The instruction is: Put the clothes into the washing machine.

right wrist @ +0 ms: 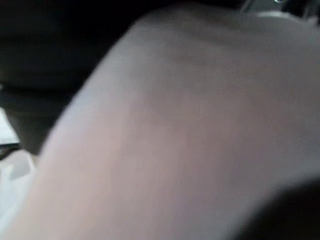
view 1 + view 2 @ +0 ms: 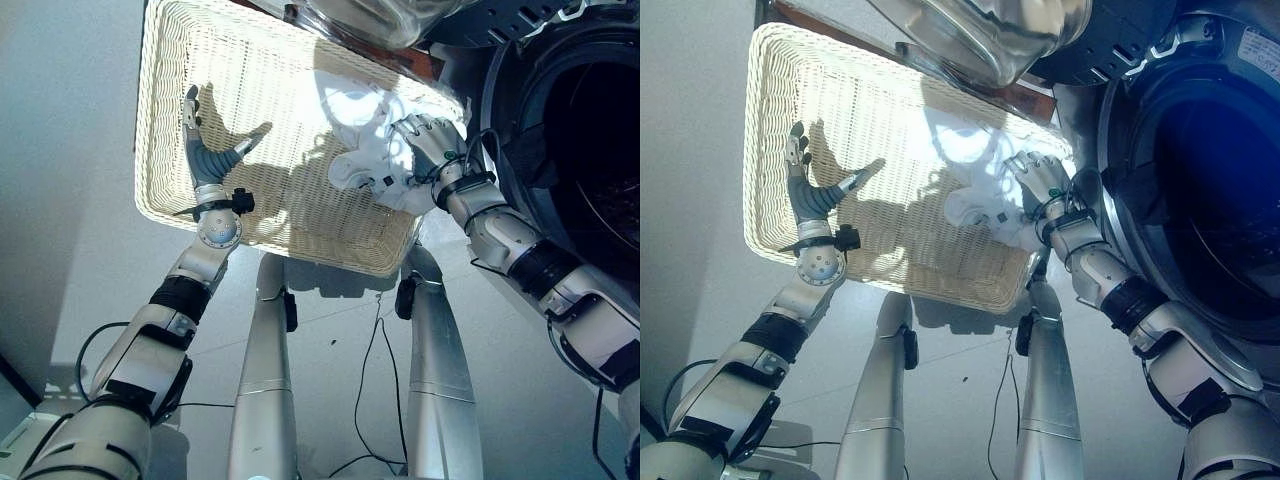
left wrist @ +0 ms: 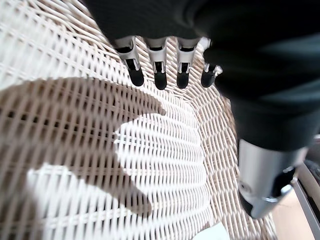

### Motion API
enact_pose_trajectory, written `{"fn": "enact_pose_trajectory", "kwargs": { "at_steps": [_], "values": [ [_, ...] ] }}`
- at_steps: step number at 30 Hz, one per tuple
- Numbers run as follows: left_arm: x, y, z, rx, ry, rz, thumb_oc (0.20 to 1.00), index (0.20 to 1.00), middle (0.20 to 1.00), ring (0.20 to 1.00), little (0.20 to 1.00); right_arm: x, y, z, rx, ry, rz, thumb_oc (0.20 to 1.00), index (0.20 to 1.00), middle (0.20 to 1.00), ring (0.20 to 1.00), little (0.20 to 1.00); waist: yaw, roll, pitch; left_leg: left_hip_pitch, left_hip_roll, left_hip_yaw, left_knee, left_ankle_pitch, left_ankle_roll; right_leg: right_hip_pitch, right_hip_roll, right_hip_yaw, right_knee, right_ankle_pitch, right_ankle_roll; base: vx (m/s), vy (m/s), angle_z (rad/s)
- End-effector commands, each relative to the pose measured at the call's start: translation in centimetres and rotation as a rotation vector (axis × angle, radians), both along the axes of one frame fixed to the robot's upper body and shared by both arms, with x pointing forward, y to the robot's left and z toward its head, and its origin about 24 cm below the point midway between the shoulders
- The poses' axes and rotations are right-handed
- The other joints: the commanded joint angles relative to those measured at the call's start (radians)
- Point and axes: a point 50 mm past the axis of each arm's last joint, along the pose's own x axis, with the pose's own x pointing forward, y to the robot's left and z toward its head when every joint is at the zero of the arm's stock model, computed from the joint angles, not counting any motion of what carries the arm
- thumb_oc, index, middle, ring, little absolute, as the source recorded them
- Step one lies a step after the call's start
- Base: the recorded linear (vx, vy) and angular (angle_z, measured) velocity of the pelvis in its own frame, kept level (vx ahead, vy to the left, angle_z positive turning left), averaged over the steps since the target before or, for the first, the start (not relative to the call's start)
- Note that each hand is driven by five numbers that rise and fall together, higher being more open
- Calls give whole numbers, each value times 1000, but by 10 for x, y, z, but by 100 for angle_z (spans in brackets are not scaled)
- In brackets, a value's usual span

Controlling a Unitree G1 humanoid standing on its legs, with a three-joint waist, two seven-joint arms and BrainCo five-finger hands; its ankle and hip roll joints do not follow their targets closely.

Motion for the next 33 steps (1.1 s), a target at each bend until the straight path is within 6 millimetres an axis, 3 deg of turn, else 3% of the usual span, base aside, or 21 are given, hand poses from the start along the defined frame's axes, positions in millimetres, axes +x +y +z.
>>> {"fn": "enact_pose_trajectory", "kwargs": {
  "at_steps": [1, 10, 11, 27, 33],
  "values": [
    [-1, 3, 17, -37, -75, -5, 1000, 1000, 1000, 1000, 1000, 3, -17, -14, -118, 76, -123, 1000, 1000, 1000, 1000, 1000, 8, 10, -18, -68, -76, 28, 84, -19, 71, 52, 78, -93, -159, 125, 5, 0, 0, 0],
    [-3, 0, 17, -44, -86, -23, 1000, 1000, 1000, 1000, 1000, 4, -7, -21, -207, 144, -149, 1000, 1000, 1000, 1000, 1000, 15, 10, -18, -70, -78, 25, 84, -17, 71, 53, 79, -93, -160, 122, 1, 0, 0, 0],
    [-3, -1, 16, -45, -86, -28, 1000, 1000, 1000, 1000, 1000, 5, -5, -26, -213, 153, -137, 200, 200, 200, 200, 200, 16, 11, -18, -69, -81, 23, 82, -18, 73, 55, 78, -93, -164, 123, 0, 0, 0, 0],
    [-1, -5, 16, -60, -91, -45, 1000, 1000, 1000, 1000, 1000, 8, -1, -24, -116, 129, -70, 200, 200, 200, 200, 200, 19, 15, -18, -83, -88, 20, 92, -20, 74, 41, 81, -90, -158, 127, 0, 0, 0, 0],
    [-1, -4, 17, -71, -88, -46, 1000, 1000, 1000, 1000, 1000, 9, -5, -31, 387, 247, 16, 200, 200, 200, 200, 200, 19, 15, -18, -84, -89, 17, 89, -17, 74, 38, 82, -89, -158, 129, -2, 0, 0, 0]
  ]
}}
